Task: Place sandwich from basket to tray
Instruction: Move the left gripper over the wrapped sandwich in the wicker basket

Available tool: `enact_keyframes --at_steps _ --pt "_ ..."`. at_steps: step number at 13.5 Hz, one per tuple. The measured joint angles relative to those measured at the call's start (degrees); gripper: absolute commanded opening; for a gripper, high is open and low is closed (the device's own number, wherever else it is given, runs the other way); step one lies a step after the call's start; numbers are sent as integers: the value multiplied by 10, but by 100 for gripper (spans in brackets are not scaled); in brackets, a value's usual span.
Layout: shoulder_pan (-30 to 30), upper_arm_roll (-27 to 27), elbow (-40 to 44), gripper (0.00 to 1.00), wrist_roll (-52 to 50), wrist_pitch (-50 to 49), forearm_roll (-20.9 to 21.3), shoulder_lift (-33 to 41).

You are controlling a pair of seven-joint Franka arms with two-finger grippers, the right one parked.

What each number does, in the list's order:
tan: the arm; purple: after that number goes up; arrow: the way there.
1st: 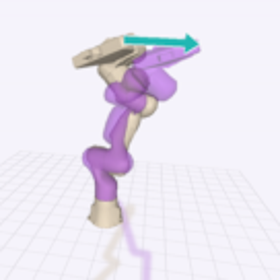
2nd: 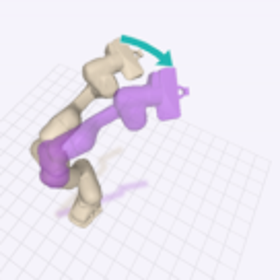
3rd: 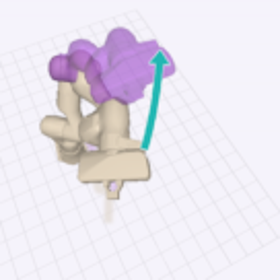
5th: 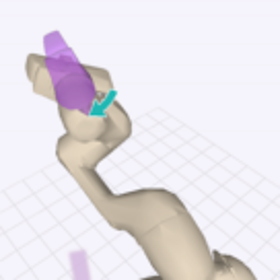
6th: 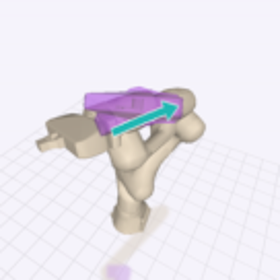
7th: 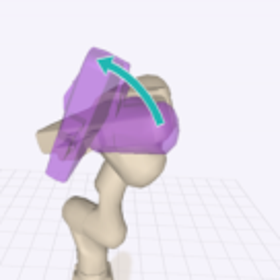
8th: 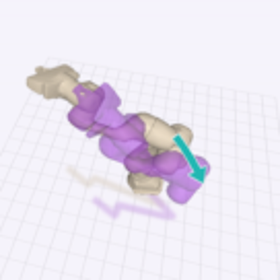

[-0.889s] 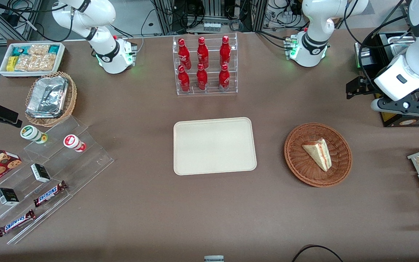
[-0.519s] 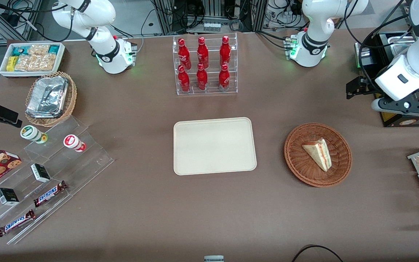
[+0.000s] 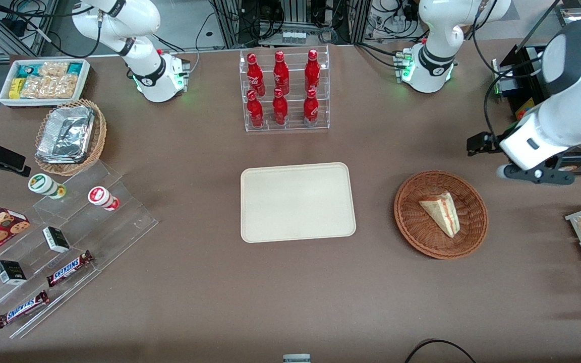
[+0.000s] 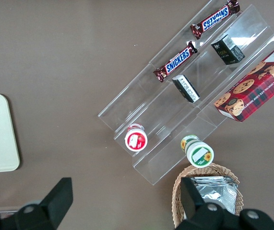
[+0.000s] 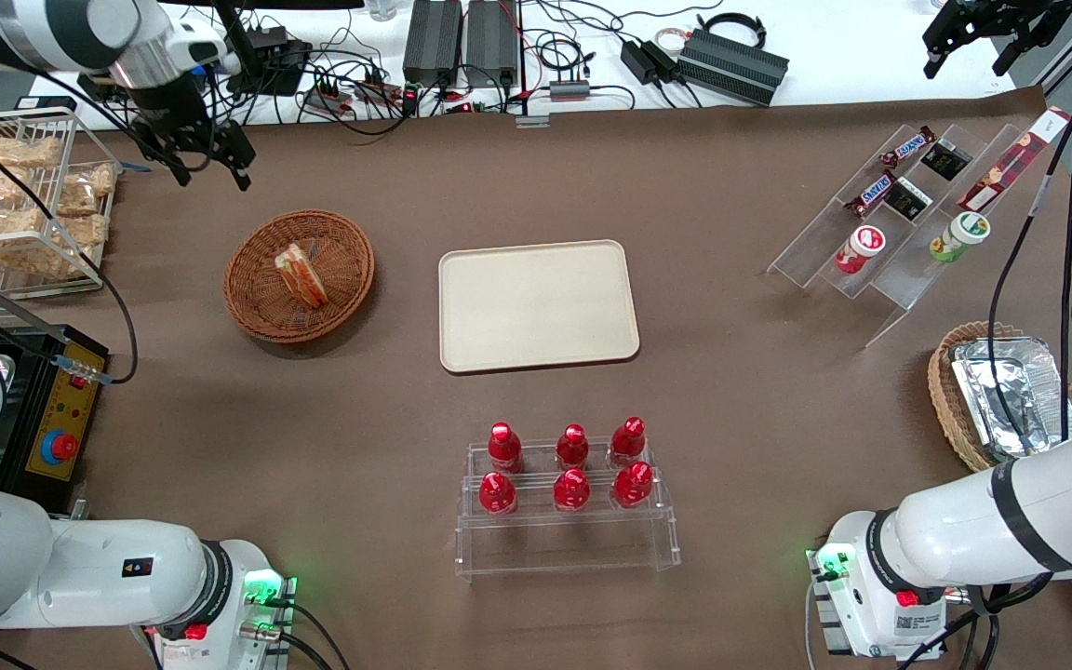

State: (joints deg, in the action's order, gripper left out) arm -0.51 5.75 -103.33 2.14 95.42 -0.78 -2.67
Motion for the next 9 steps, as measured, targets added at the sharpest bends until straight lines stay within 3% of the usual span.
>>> enact_keyframes --at_steps 5,9 --pt "1 -15 -151 100 -7 198 0 -2" --pt "1 -15 -207 100 -54 288 -2 -15"
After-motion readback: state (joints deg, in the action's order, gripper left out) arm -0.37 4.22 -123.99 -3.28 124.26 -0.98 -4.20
